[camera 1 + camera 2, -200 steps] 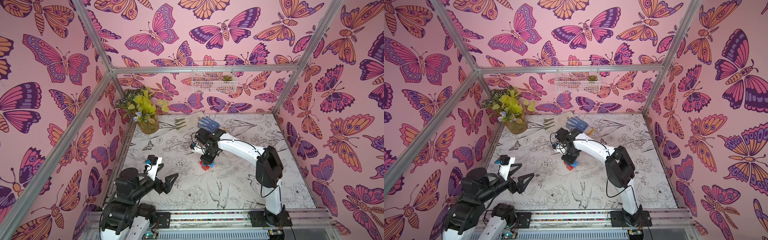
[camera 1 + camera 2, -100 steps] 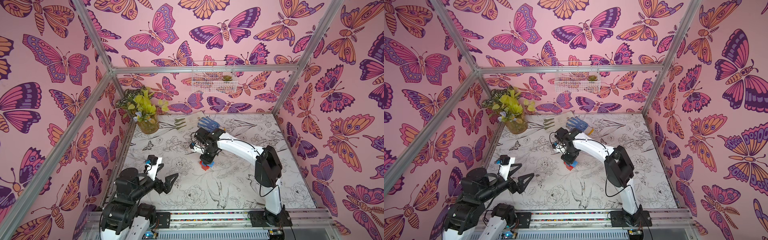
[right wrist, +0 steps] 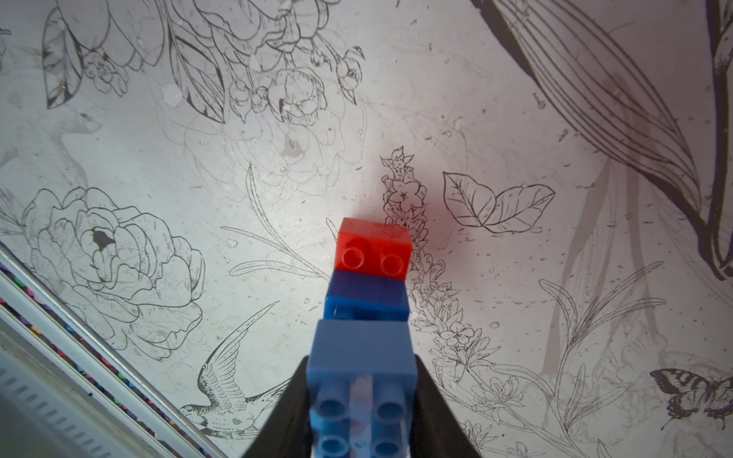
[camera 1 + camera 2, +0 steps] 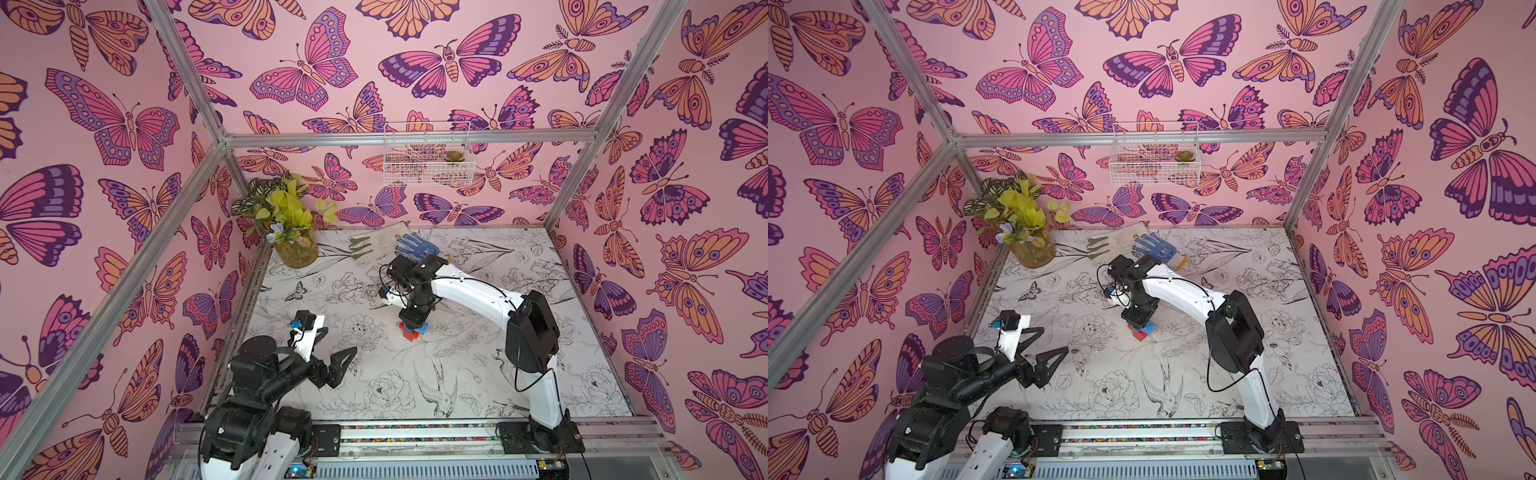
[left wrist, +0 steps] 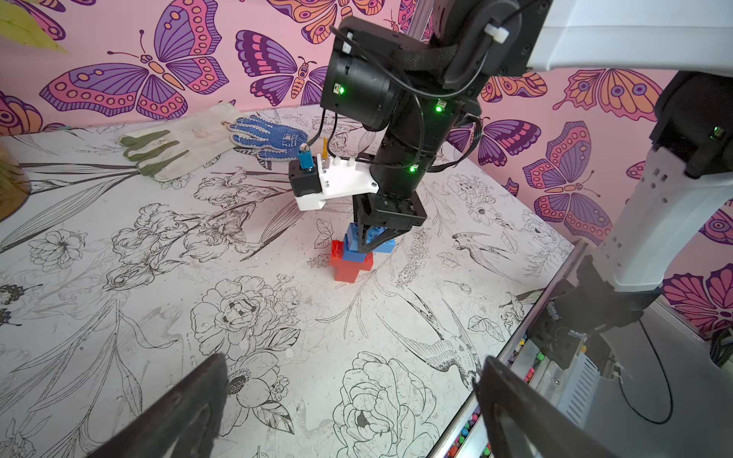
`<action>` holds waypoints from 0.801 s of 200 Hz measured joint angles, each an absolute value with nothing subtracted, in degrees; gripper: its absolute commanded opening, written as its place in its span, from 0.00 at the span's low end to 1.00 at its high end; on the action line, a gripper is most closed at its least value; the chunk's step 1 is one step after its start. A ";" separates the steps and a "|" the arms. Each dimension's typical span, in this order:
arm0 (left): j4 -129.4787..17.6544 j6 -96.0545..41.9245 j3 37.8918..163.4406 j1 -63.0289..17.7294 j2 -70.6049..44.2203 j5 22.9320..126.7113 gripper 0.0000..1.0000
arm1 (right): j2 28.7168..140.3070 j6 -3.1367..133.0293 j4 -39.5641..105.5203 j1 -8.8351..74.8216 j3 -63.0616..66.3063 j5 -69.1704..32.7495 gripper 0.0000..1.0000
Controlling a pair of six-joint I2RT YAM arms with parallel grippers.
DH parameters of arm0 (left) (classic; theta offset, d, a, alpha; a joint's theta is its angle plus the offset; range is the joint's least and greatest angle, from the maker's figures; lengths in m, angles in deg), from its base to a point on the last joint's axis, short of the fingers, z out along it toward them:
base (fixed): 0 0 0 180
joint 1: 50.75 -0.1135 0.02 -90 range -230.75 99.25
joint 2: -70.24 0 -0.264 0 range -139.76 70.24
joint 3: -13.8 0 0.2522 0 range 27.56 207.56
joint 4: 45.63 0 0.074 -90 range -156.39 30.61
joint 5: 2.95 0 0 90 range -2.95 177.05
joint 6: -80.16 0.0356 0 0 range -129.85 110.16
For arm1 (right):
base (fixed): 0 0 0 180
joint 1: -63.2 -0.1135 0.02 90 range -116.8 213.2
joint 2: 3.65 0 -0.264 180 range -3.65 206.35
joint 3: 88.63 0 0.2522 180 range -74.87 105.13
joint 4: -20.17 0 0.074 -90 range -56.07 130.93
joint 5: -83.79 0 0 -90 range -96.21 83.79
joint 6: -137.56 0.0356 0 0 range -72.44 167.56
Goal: Assemble the letter f with lego
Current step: Assemble the lego brick with the lego brick.
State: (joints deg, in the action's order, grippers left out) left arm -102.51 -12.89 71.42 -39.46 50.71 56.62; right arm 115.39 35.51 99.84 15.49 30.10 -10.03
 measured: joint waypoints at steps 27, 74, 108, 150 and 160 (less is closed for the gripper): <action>-102.51 -12.89 71.40 -39.48 50.88 56.62 0.99 | 115.41 35.49 100.19 15.23 30.10 -9.39 0.18; -102.51 -12.89 71.33 -39.46 51.06 56.62 0.99 | 115.41 35.55 100.19 14.71 30.10 -8.60 0.17; -102.51 -12.89 71.26 -39.46 51.06 56.62 0.99 | 115.46 35.60 100.14 14.53 30.14 -8.32 0.17; -102.51 -12.92 71.20 -39.46 51.06 56.62 0.99 | 115.52 35.77 100.14 14.33 30.34 -7.88 0.16; -102.51 -12.92 71.18 -39.46 51.06 56.62 0.99 | 115.52 35.77 100.14 14.33 30.36 -7.82 0.16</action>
State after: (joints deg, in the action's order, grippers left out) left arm -102.51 -12.92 71.18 -39.46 51.06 56.62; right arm 115.52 35.77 100.14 14.33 30.36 -7.82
